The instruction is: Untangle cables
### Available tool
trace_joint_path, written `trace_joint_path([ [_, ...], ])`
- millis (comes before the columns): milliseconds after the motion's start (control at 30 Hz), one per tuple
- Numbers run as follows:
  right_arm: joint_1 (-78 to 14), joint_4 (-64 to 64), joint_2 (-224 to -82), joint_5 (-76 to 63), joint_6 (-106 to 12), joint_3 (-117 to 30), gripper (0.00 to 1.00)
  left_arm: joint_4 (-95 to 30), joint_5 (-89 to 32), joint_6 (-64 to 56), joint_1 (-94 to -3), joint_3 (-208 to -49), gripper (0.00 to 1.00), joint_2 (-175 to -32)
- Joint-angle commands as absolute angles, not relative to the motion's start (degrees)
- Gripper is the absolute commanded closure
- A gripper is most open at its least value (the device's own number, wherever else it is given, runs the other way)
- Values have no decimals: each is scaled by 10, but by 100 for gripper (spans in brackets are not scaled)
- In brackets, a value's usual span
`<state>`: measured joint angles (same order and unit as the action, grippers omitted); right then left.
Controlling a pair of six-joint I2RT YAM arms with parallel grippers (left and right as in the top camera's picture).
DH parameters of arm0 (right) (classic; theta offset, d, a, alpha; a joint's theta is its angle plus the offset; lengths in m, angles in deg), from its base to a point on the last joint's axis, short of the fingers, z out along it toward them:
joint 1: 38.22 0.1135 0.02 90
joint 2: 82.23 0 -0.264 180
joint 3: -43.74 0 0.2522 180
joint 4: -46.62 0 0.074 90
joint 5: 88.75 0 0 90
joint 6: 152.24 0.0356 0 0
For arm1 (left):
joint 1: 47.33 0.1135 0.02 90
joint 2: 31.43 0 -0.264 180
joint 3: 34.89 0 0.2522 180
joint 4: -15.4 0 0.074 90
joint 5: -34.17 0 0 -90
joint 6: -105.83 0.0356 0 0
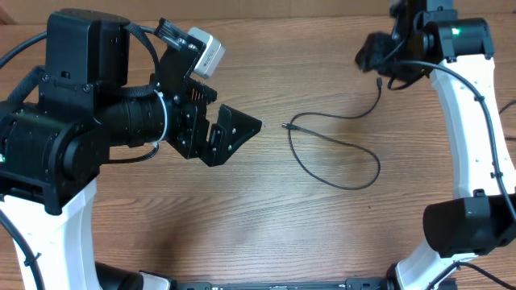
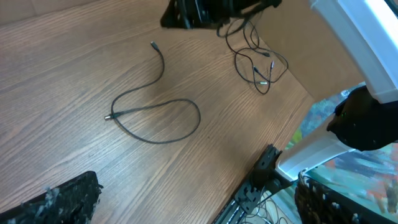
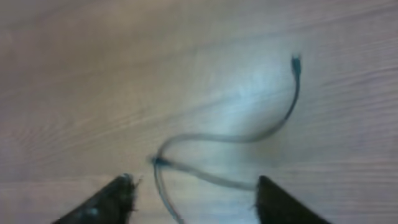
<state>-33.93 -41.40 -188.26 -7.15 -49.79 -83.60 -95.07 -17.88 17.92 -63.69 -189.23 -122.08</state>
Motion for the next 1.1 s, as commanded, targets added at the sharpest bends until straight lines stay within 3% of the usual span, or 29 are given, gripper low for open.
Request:
trace_joint_path([
  [0, -309, -428, -1882, -92, -532, -812, 29, -952, -172, 193, -636, -1893, 0, -1213],
  [267, -239, -387, -1885, -91, -526, -712, 23, -952, -161, 190, -636, -1893, 0, -1213],
  [633, -181, -193, -1887, -147, -480, -507, 23, -952, -157, 193, -636, -1893, 0, -1213],
  [833, -156, -130, -1892, -133, -468, -471, 32, -952, -157, 193, -636, -1893, 0, -1213],
  [1067, -138, -122, -1934, -39, -454, -471, 34, -952, -157, 193, -636, -1893, 0, -1213],
])
